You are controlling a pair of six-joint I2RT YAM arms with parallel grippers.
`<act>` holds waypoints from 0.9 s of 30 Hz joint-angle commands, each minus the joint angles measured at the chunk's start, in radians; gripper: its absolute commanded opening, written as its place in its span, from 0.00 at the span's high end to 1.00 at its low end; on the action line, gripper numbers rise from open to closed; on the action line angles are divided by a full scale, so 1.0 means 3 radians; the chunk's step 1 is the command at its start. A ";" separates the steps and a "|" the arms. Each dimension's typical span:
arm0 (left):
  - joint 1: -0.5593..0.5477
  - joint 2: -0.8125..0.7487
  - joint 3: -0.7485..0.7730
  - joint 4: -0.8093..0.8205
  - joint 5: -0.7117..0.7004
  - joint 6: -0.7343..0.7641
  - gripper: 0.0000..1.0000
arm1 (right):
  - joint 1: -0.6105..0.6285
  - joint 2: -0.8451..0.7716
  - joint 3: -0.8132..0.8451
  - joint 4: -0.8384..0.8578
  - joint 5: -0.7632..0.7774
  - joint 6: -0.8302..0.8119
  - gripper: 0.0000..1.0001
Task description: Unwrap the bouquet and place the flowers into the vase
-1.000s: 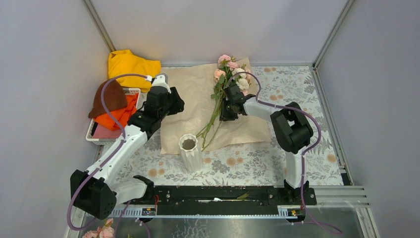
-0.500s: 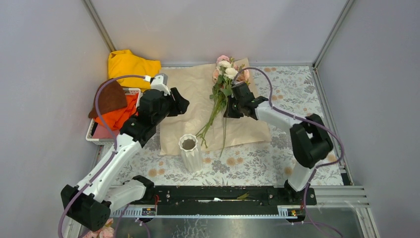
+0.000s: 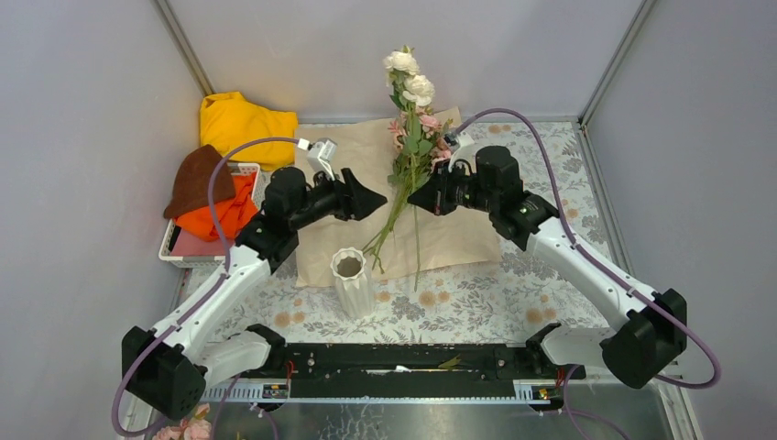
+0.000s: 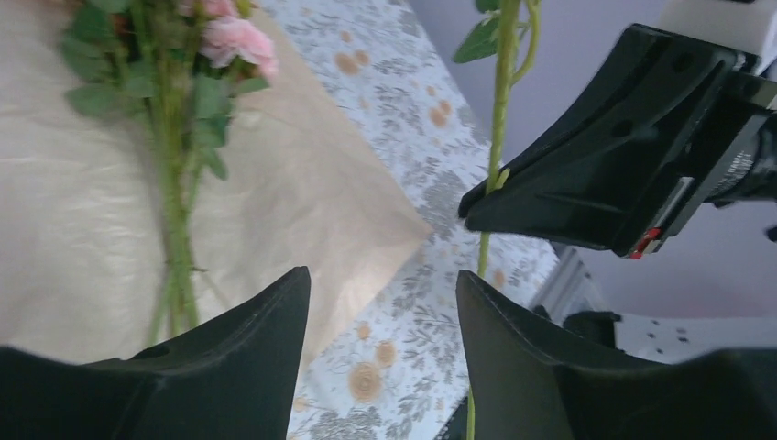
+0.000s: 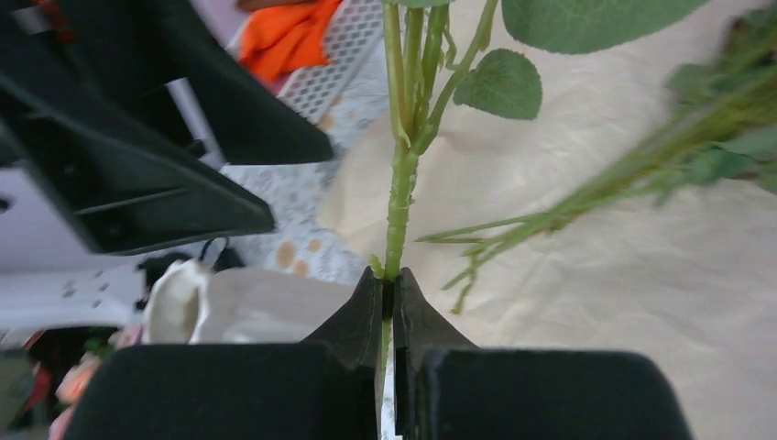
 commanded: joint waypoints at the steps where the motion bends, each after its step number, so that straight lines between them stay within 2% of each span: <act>1: -0.0129 0.0030 -0.0121 0.0894 0.0560 -0.0281 0.32 | 0.0087 -0.0128 -0.0141 0.0404 -0.0856 0.0002 1.00; 9: -0.0198 -0.0067 -0.0369 0.1713 0.0836 -0.0619 0.31 | 0.0204 -0.0220 -0.0258 0.0435 -0.1195 -0.0120 1.00; 14: -0.0205 -0.0082 -0.0438 0.1777 0.0753 -0.0648 0.31 | 0.0295 -0.0272 -0.0350 0.0523 -0.1438 -0.0159 1.00; 19: -0.0225 -0.0014 -0.0483 0.1909 0.0737 -0.0752 0.34 | 0.0424 -0.0147 -0.0259 0.0144 -0.1407 -0.0409 1.00; 21: -0.0228 0.0003 -0.0475 0.1832 0.0671 -0.0729 0.45 | 0.0461 -0.0107 -0.0257 0.0094 -0.1397 -0.0467 1.00; 25: -0.0231 -0.0059 -0.0432 0.1565 0.0457 -0.0600 0.76 | 0.0492 -0.0107 -0.0282 0.0101 -0.1352 -0.0494 1.00; 27: -0.0231 -0.0136 -0.0388 0.1393 0.0366 -0.0507 0.87 | 0.0491 -0.0105 -0.0275 0.0097 -0.1314 -0.0495 0.97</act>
